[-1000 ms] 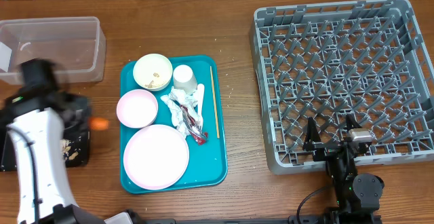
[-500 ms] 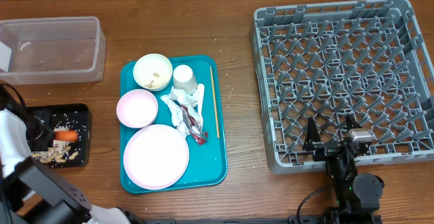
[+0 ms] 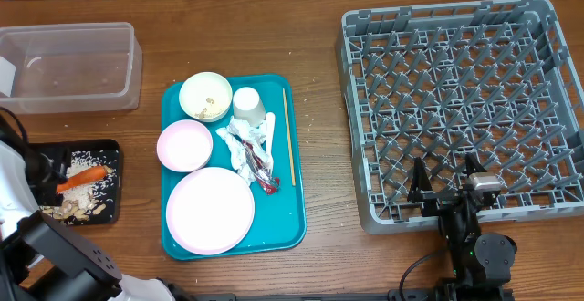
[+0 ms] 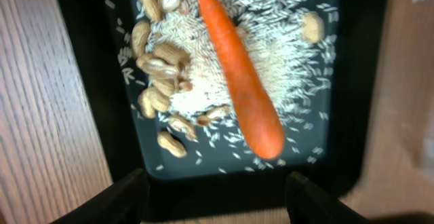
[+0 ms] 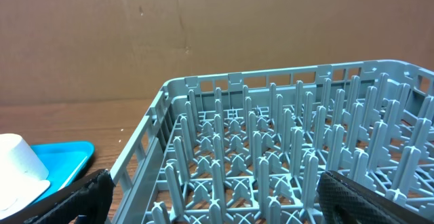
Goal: Sort waste into correct bins and load items into the dishwasher rack
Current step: 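Carry the carrot left and drop it onto the black tray, then move the left gripper to the white bowl and grasp its rim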
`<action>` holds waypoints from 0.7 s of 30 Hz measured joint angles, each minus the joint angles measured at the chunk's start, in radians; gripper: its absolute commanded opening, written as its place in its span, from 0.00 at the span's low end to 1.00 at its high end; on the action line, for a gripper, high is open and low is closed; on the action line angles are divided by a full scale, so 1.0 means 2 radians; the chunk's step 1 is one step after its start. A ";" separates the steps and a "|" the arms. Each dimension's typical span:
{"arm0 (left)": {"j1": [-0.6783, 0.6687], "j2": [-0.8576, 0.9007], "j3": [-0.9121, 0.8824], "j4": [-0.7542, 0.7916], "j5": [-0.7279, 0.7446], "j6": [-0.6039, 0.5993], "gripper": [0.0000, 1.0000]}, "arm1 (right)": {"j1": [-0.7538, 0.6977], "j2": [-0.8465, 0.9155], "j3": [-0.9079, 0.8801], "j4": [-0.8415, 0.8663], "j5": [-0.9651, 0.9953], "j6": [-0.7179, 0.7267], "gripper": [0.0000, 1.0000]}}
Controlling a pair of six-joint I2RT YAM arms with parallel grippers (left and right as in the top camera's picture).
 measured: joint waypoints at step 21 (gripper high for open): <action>-0.140 0.000 0.158 -0.125 0.052 0.101 0.82 | 0.000 0.000 0.000 0.000 0.000 0.000 1.00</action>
